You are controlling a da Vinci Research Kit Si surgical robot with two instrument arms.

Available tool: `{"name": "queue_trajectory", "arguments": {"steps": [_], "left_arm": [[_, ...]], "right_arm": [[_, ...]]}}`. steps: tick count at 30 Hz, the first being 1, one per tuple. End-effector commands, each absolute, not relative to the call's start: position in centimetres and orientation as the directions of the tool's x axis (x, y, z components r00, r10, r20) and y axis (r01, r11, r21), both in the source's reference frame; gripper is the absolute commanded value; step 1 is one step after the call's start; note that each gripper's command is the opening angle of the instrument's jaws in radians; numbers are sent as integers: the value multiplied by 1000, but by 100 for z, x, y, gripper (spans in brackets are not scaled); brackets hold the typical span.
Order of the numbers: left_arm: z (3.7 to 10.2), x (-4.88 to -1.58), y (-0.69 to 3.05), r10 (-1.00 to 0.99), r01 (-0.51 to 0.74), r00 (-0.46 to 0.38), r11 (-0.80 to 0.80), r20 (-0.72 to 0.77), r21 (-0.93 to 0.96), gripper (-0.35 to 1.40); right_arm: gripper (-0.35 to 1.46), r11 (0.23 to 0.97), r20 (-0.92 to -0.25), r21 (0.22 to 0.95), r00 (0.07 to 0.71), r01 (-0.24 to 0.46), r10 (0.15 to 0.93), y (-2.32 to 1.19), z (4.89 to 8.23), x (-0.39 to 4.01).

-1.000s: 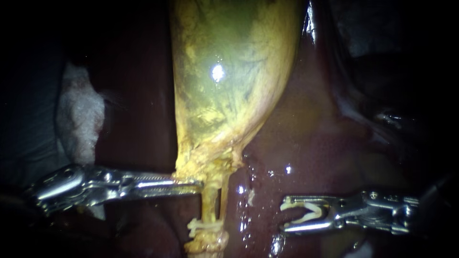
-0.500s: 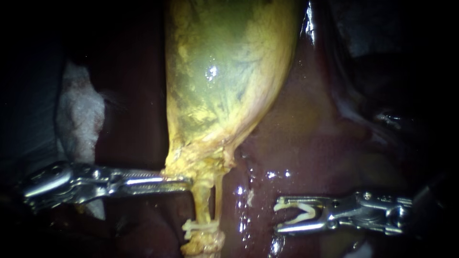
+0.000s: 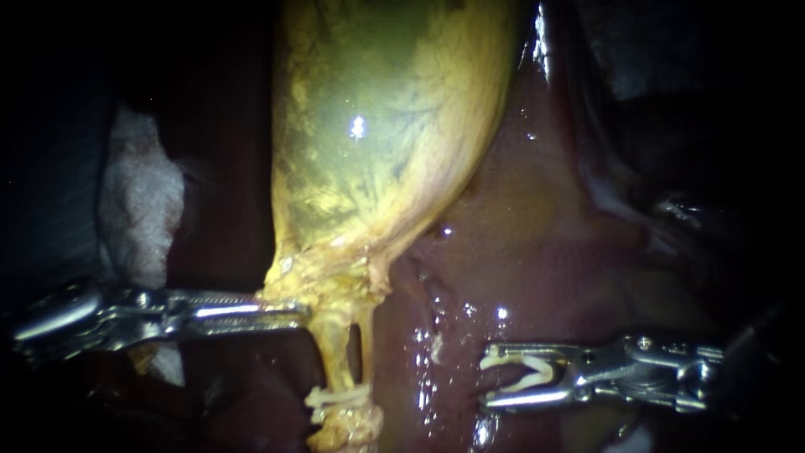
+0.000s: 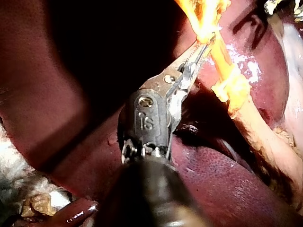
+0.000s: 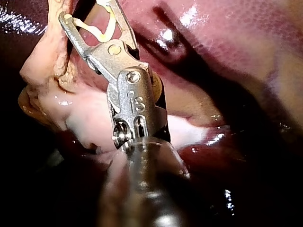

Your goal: Clipping third clip left tube

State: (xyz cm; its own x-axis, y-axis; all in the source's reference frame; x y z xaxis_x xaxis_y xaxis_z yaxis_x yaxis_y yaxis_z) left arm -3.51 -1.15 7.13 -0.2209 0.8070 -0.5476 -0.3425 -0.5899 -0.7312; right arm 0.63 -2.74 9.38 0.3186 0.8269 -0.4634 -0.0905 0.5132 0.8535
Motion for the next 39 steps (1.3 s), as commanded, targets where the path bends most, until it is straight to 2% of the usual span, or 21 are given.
{"name": "queue_trajectory", "arguments": {"steps": [1,6,12,19,29,39], "left_arm": [[712,-348,-115,811,-342,-219,-584,-542,-736,-35],[709,-340,-115,818,-349,-232,-575,-526,-740,-35],[709,-341,-116,821,-353,-235,-570,-520,-742,-35],[710,-342,-117,821,-354,-234,-570,-520,-741,-35],[712,-345,-118,821,-357,-234,-571,-521,-739,-35],[712,-347,-119,821,-359,-233,-571,-521,-739,-35]], "right_arm": [[52,513,-464,854,316,-89,828,-274,938,65],[51,510,-471,857,290,-76,833,-276,937,79],[51,507,-475,861,286,-44,832,-284,937,126],[51,494,-462,868,282,-51,841,-296,947,168],[52,494,-462,868,277,-55,843,-289,956,217],[51,498,-463,865,281,-65,841,-297,990,246]]}}
